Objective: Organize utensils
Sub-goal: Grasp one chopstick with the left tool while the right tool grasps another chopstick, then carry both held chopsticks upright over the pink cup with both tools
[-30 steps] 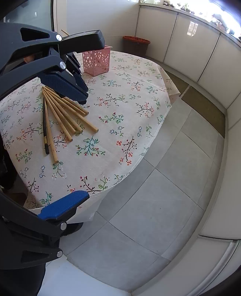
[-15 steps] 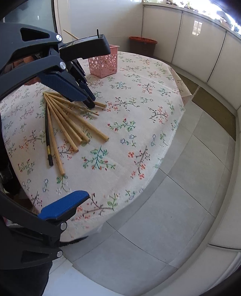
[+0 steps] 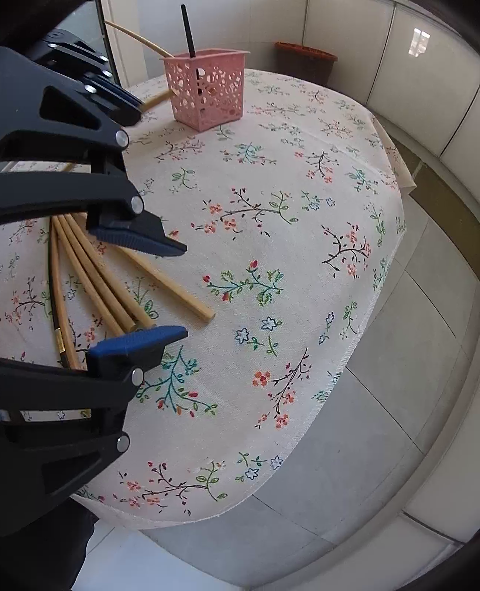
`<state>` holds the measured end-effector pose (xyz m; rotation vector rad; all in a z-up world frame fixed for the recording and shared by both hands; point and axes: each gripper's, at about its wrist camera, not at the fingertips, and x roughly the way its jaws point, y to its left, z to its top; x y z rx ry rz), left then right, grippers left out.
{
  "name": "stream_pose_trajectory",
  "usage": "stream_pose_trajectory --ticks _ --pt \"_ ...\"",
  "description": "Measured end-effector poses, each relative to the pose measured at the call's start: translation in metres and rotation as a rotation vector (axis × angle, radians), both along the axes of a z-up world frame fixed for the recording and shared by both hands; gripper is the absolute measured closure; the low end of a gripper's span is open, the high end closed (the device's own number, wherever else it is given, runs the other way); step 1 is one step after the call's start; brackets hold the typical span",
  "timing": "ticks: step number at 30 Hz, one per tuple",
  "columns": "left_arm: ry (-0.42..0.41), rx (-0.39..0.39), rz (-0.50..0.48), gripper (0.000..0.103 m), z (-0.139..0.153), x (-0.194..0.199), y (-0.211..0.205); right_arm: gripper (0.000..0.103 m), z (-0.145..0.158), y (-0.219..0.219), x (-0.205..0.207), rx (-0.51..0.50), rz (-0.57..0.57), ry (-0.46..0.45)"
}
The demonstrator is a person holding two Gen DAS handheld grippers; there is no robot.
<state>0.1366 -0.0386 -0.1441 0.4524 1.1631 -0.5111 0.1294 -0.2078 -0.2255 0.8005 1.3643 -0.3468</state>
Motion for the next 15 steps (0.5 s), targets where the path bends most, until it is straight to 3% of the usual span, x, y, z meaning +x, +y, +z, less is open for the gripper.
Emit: stream_pose_trajectory --ticks 4,7,8,9,15 --pt "-0.044 -0.024 0.030 0.097 0.021 -0.014 0.021 0.073 -0.016 0.009 0.010 -0.016 -0.020 0.057" --pt "-0.073 -0.044 0.043 0.097 0.037 -0.025 0.033 0.075 -0.015 0.015 0.016 -0.053 -0.035 0.044" --pt "-0.085 -0.051 0.048 0.097 0.042 -0.026 0.036 0.085 -0.015 0.016 0.018 -0.066 -0.046 0.046" --pt "-0.097 -0.059 0.052 0.097 0.048 -0.028 0.038 0.088 -0.015 0.015 0.019 -0.071 -0.059 0.039" --pt "-0.163 -0.106 0.084 0.097 0.075 -0.035 0.048 0.092 -0.017 0.001 0.023 -0.007 -0.135 -0.022"
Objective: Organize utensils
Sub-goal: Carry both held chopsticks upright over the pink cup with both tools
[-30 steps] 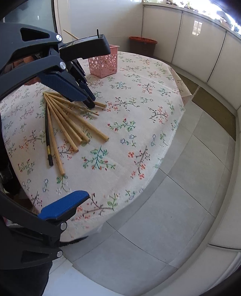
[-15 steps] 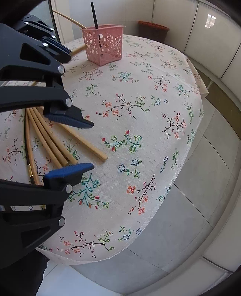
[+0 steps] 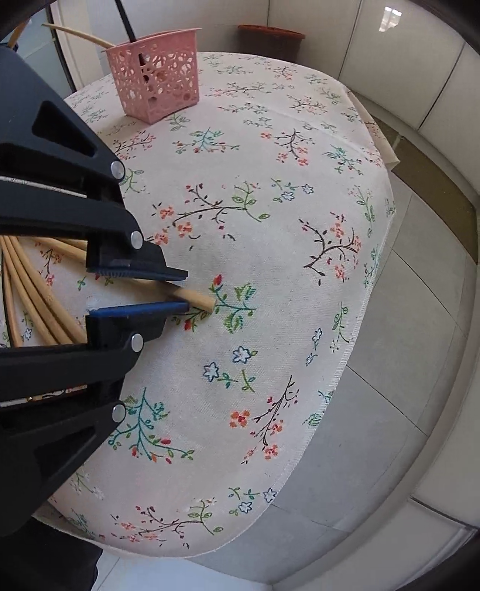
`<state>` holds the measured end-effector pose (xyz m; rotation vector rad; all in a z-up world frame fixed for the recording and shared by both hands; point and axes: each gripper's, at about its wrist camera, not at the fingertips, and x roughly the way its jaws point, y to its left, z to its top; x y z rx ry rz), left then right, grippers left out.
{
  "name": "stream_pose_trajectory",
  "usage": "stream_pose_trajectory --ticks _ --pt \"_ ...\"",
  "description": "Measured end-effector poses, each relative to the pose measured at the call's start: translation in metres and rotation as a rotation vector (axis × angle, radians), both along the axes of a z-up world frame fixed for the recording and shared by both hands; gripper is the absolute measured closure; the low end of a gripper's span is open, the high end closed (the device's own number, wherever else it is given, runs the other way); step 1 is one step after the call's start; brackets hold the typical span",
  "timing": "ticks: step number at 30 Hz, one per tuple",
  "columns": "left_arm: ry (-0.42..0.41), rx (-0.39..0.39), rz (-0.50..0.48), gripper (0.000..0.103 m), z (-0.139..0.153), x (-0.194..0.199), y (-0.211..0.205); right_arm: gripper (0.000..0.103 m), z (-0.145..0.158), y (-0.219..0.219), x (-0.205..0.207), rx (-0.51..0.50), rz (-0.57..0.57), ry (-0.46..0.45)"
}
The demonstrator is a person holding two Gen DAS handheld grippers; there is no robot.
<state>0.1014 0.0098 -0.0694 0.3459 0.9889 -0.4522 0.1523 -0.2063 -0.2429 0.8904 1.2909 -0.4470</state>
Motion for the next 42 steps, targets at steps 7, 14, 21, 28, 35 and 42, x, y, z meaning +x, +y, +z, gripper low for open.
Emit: stream_pose_trajectory --ticks 7,14,21,28,35,42 --pt "-0.059 -0.092 0.042 0.097 0.036 -0.010 0.017 0.094 0.053 0.005 -0.015 0.011 0.090 -0.190" --pt "-0.101 -0.147 0.082 0.097 0.060 -0.016 0.028 0.094 0.136 0.039 -0.042 -0.188 0.308 -0.437" --pt "-0.145 -0.190 0.096 0.097 0.080 -0.024 0.031 0.095 0.190 0.056 -0.069 -0.259 0.418 -0.570" --pt "-0.186 -0.264 0.141 0.097 0.102 -0.020 0.041 0.095 0.246 0.064 -0.081 -0.292 0.455 -0.660" --pt "-0.242 -0.353 0.201 0.097 0.127 -0.009 0.050 0.095 0.311 0.065 -0.080 -0.284 0.481 -0.782" --pt "-0.385 -0.399 0.327 0.097 0.146 0.002 0.057 0.095 0.357 0.082 -0.059 -0.314 0.488 -0.906"
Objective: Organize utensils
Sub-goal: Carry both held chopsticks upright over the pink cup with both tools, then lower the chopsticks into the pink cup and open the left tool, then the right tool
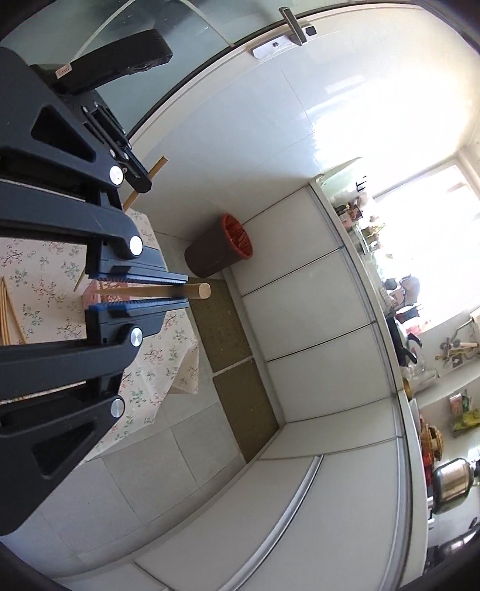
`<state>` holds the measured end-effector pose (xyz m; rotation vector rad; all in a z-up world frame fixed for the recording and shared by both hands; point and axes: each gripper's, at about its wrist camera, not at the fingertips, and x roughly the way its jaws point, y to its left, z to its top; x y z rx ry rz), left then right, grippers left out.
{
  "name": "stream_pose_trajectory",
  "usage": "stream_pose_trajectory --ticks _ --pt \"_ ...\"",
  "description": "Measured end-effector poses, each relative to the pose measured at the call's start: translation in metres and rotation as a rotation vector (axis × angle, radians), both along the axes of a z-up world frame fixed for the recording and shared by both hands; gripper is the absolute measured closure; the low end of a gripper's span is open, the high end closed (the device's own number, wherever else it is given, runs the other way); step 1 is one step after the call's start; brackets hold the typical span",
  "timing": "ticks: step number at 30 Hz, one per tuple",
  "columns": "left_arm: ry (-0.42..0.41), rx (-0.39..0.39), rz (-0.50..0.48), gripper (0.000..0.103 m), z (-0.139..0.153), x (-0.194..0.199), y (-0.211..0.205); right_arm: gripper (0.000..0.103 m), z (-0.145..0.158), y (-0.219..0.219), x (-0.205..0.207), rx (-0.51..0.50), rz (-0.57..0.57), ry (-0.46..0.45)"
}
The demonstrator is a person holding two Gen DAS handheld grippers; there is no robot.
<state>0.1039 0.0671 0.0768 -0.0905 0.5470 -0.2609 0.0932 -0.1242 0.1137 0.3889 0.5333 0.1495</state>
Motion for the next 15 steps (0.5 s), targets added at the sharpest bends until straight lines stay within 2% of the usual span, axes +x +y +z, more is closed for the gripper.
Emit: stream_pose_trajectory --ticks 3,5,9,15 --pt "-0.029 -0.003 0.057 0.097 0.005 0.011 0.004 0.095 0.003 0.013 0.020 -0.028 0.009 -0.018" --pt "-0.018 -0.015 0.070 0.097 0.002 0.024 0.006 0.095 -0.001 0.020 0.035 -0.042 0.013 -0.014" --pt "-0.012 0.021 0.115 0.097 -0.010 0.046 0.007 0.095 -0.023 0.031 0.068 -0.064 0.040 0.012" --pt "0.036 0.030 0.135 0.096 -0.038 0.075 0.015 0.095 -0.059 0.041 0.096 -0.099 0.059 0.033"
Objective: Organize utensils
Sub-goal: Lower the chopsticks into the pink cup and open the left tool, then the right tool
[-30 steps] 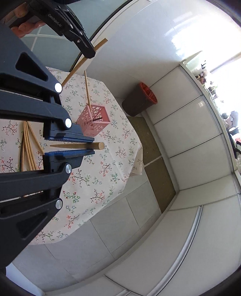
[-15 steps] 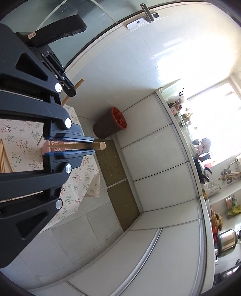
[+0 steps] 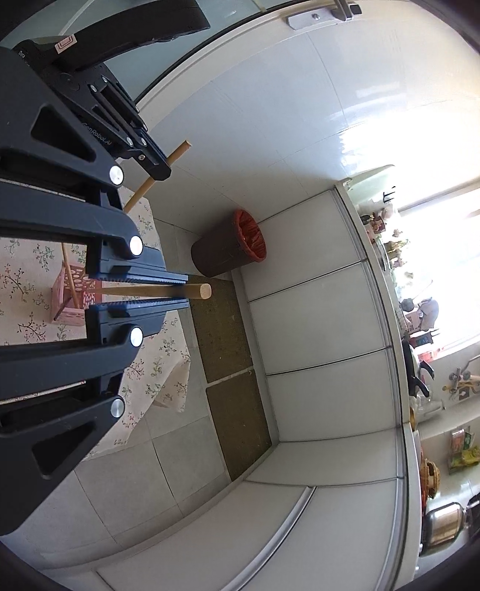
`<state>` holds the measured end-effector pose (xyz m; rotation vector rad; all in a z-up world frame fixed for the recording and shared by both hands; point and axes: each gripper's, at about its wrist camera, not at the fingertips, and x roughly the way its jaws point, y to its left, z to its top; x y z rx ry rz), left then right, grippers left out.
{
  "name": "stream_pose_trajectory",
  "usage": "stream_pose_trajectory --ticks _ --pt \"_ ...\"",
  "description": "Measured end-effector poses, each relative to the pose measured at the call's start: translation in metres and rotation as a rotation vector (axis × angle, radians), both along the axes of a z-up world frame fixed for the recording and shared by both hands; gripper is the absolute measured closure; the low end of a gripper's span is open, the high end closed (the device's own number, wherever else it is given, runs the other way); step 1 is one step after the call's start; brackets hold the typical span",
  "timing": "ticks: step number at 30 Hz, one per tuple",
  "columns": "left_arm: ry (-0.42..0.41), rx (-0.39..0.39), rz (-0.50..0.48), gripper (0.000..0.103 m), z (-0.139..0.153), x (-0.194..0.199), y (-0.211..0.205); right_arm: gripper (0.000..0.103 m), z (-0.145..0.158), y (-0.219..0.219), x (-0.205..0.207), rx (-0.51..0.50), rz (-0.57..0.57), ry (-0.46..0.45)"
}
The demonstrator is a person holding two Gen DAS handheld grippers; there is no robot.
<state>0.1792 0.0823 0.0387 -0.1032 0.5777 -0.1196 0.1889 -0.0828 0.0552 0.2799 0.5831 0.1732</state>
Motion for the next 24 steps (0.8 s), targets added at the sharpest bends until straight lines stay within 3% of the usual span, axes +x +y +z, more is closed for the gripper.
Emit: stream_pose_trajectory --ticks 3,4,5,6,13,17,23,24 --pt "0.032 0.009 -0.019 0.093 -0.019 0.010 -0.002 0.095 -0.010 0.004 0.008 0.001 0.006 0.013" --pt "0.036 0.023 -0.014 0.090 -0.023 0.010 -0.002 0.095 -0.012 0.006 0.011 0.000 0.008 0.016" --pt "0.034 0.030 0.001 0.080 -0.023 0.010 -0.001 0.095 -0.014 0.007 0.013 -0.005 0.009 0.018" --pt "0.019 0.020 0.019 0.074 -0.020 0.009 0.002 0.095 -0.016 0.009 0.014 -0.009 0.010 0.020" --pt "-0.118 -0.089 0.119 0.065 0.022 -0.017 0.038 0.095 -0.026 0.017 0.024 -0.032 0.012 0.024" --pt "-0.160 -0.125 0.177 0.049 0.037 -0.028 0.055 0.095 -0.034 0.023 0.028 -0.036 0.019 0.045" --pt "-0.130 -0.095 0.187 0.049 0.038 -0.027 0.056 0.091 -0.043 0.038 0.036 -0.042 0.066 0.066" --pt "-0.130 -0.085 0.184 0.047 0.038 -0.027 0.055 0.086 -0.042 0.040 0.038 -0.046 0.073 0.077"
